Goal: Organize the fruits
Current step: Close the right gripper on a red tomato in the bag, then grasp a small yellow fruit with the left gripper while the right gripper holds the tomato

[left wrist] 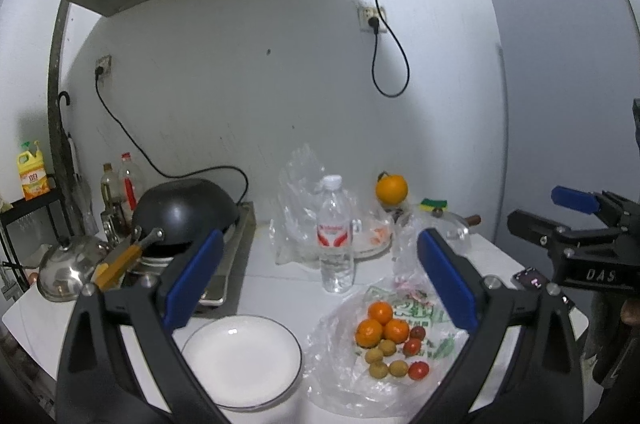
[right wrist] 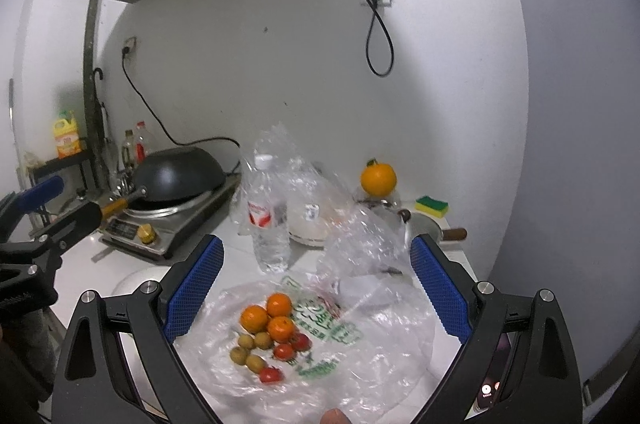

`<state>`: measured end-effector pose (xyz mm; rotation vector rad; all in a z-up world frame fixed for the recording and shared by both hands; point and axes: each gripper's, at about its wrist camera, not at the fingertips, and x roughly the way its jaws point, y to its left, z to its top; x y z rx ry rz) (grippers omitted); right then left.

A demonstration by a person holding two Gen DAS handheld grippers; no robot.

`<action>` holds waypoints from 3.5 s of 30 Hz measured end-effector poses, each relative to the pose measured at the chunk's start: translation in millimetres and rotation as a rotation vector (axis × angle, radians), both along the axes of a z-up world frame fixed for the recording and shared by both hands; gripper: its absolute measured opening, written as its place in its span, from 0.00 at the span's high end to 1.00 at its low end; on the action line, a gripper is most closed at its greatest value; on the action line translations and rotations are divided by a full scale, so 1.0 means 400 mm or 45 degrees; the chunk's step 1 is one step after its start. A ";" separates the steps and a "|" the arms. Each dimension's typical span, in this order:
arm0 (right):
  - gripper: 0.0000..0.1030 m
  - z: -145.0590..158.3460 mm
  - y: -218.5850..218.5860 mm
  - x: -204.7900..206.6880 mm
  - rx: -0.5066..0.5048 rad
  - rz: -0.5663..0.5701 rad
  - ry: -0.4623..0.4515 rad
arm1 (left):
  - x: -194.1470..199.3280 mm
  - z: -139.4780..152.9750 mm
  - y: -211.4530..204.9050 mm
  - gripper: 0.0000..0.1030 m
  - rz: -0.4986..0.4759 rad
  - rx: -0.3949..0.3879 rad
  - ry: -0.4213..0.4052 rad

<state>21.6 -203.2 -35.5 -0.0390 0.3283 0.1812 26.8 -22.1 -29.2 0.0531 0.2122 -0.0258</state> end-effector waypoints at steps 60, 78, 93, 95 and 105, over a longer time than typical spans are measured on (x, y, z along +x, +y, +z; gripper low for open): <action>0.72 -0.453 0.100 0.204 -0.035 0.471 0.773 | 0.225 -0.397 -0.111 0.29 -0.165 0.242 0.600; 0.72 -0.411 0.008 0.248 0.084 0.424 0.670 | 0.290 -0.485 -0.157 0.60 -0.229 0.369 0.748; 0.72 -0.388 0.004 0.239 0.061 0.389 0.643 | 0.312 -0.509 -0.171 0.75 -0.300 0.345 0.806; 0.72 -0.381 0.010 0.234 0.050 0.386 0.637 | 0.309 -0.501 -0.164 0.75 -0.304 0.329 0.796; 0.72 -0.338 0.060 0.211 -0.010 0.390 0.597 | 0.276 -0.445 -0.127 0.75 -0.330 0.253 0.698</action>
